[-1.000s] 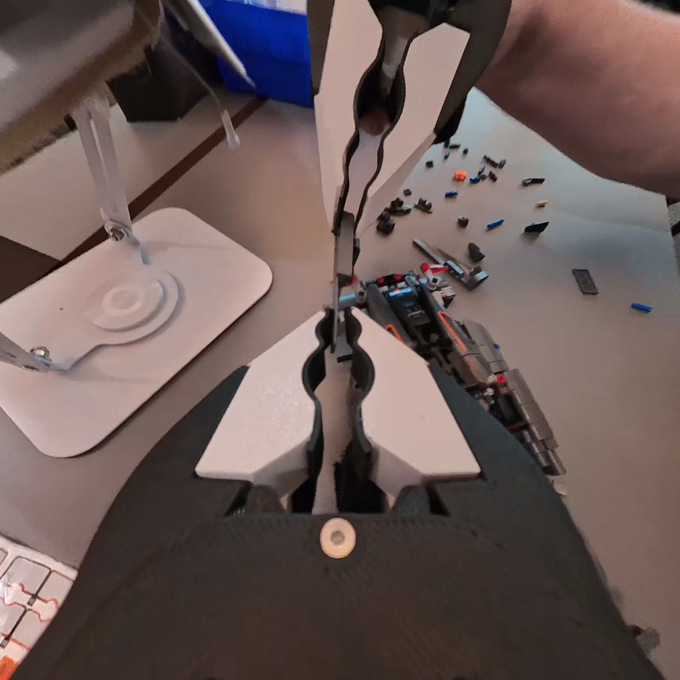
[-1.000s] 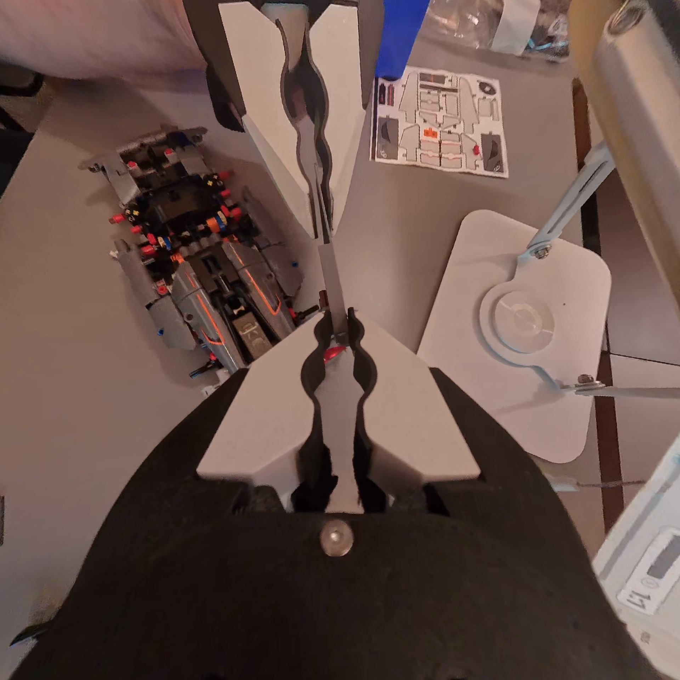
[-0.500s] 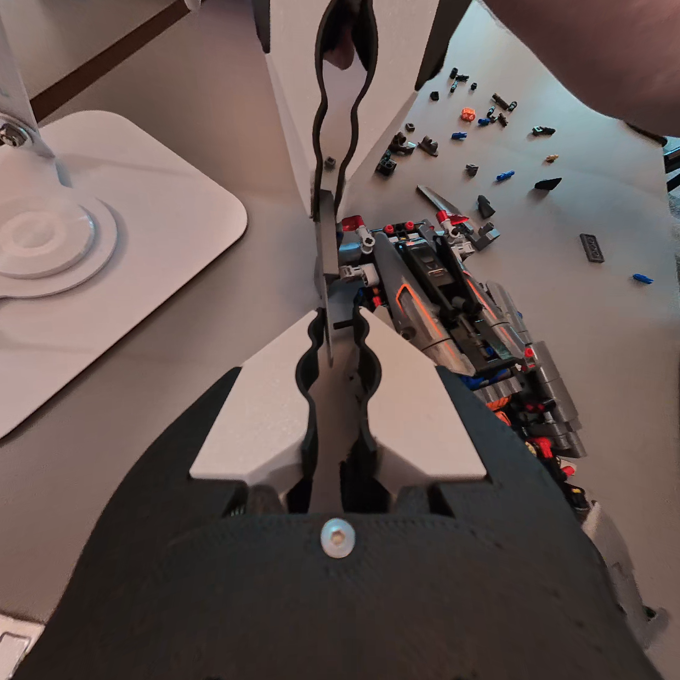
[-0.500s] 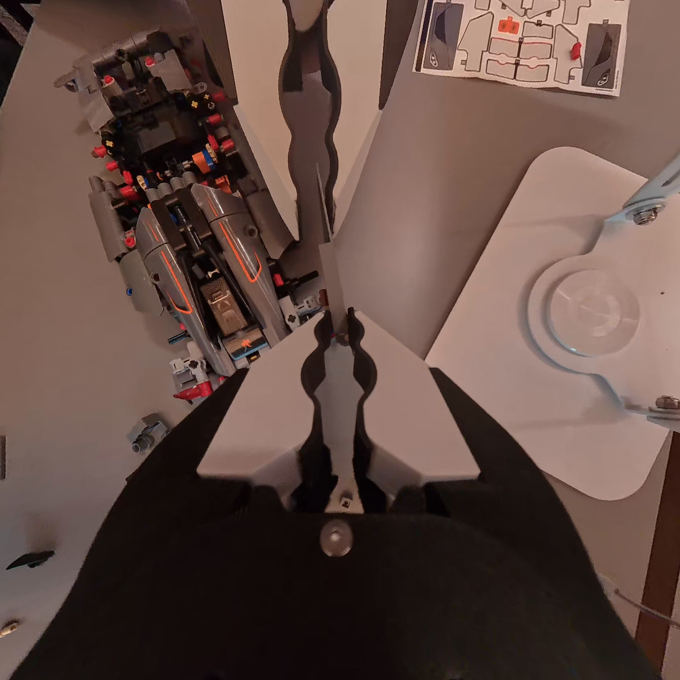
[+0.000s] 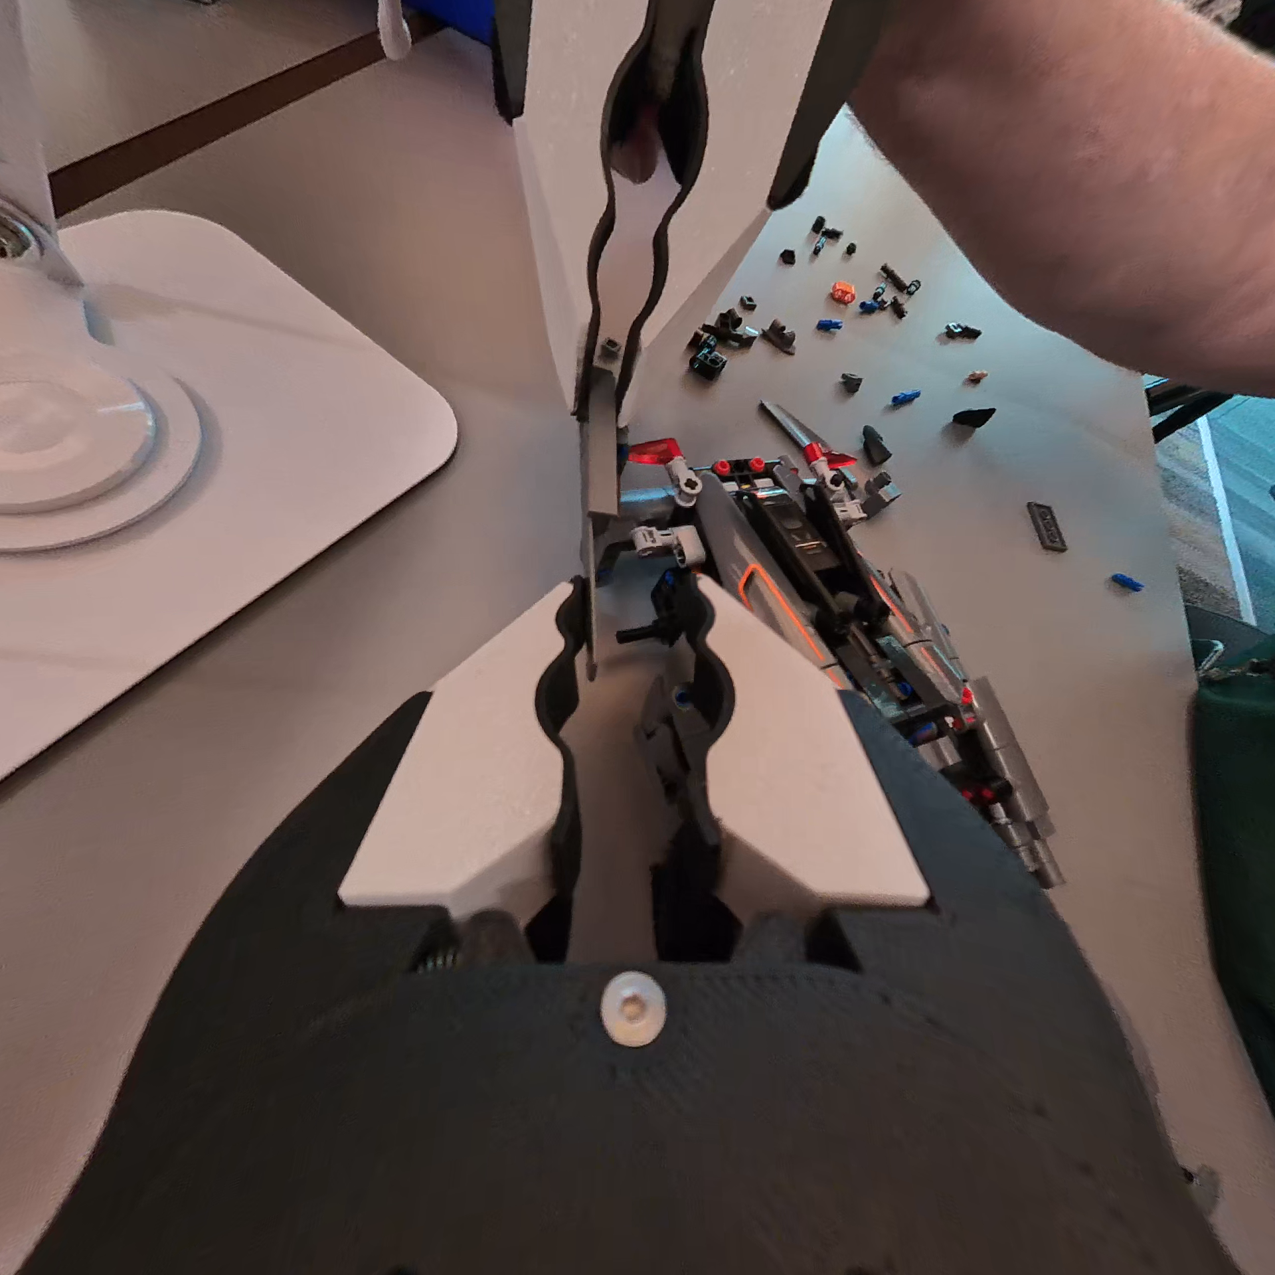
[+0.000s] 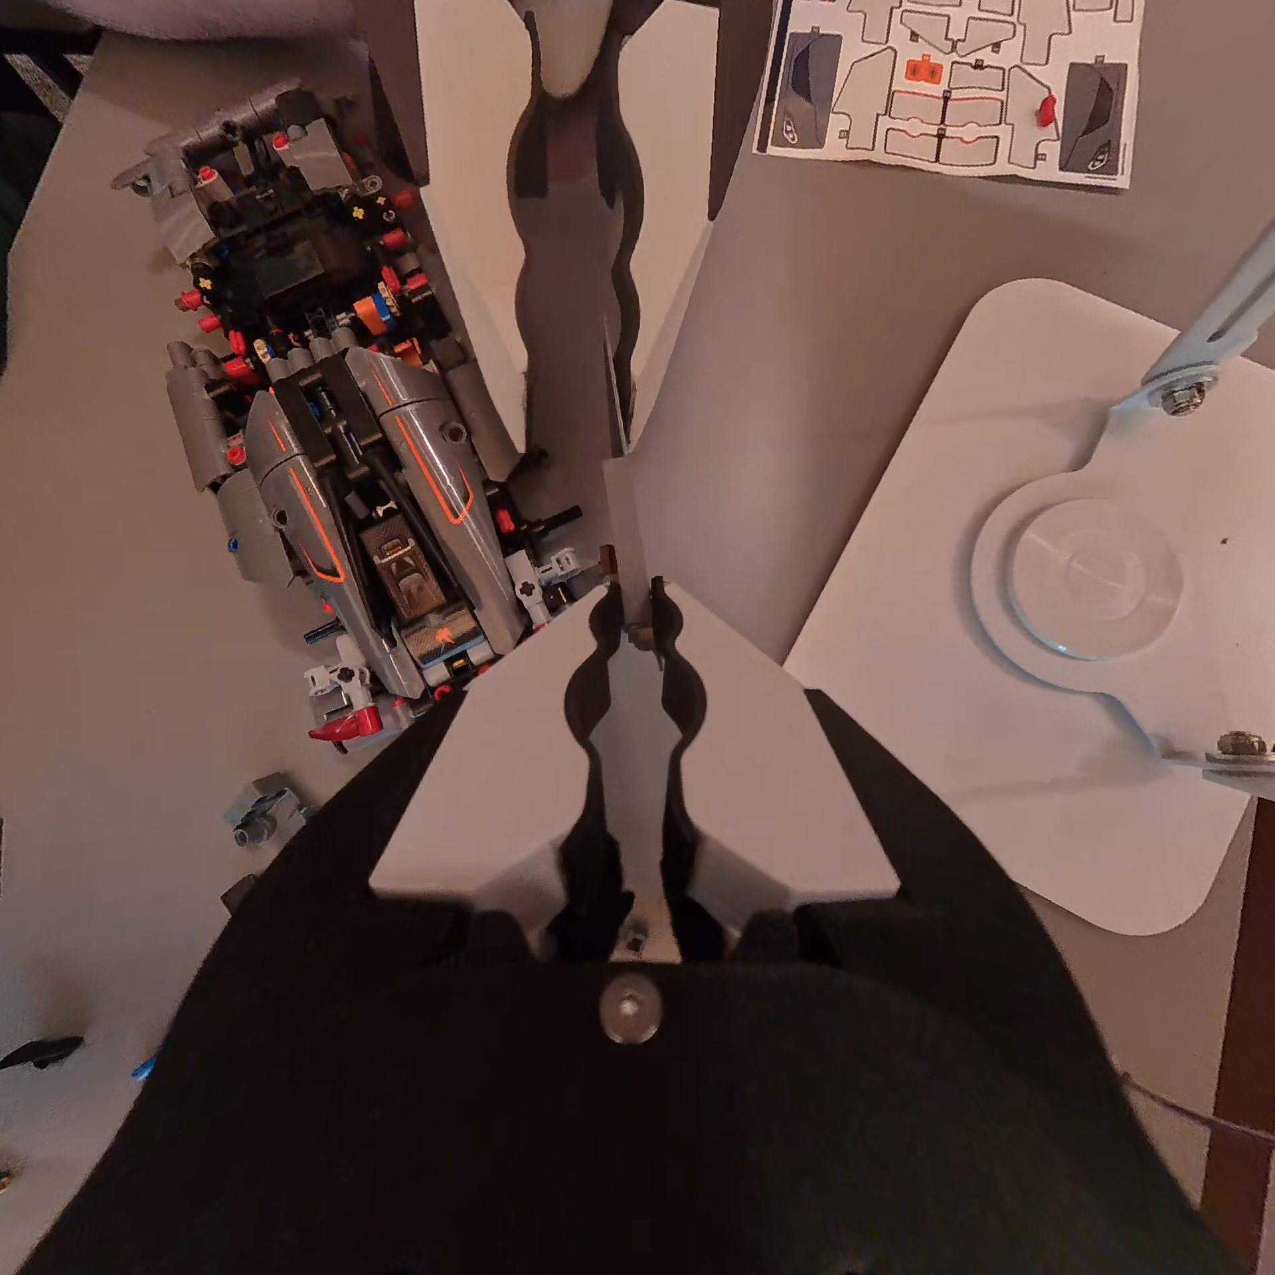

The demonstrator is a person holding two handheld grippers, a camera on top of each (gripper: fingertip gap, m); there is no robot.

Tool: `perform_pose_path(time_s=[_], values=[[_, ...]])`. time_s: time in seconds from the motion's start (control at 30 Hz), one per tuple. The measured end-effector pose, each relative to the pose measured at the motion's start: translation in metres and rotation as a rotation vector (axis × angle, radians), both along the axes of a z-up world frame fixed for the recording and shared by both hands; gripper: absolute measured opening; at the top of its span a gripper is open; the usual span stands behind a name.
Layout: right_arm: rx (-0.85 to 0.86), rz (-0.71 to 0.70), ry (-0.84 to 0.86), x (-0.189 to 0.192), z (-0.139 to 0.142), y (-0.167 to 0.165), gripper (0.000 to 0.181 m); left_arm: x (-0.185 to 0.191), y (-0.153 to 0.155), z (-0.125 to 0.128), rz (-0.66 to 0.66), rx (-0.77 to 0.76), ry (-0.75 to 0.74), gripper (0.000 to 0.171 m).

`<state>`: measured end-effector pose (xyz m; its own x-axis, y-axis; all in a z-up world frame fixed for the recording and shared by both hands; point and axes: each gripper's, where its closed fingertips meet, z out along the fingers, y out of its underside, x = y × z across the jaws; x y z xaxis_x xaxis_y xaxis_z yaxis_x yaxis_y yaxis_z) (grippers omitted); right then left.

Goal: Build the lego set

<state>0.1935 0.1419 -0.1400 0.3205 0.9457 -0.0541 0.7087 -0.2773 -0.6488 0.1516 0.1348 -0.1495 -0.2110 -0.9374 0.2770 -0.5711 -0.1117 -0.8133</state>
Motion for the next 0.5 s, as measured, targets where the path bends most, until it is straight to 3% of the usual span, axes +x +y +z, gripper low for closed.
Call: perform_pose_path(time_s=[0.23, 0.5], values=[[-0.044, 0.034, -0.027, 0.002, -0.011, 0.000, 0.007, 0.000, -0.006, -0.012, -0.034, 0.030, 0.050, 0.026], [-0.083, 0.094, -0.031, 0.000, -0.010, -0.005, 0.007, -0.002, -0.012, -0.010, -0.073, 0.021, 0.038, 0.028]])
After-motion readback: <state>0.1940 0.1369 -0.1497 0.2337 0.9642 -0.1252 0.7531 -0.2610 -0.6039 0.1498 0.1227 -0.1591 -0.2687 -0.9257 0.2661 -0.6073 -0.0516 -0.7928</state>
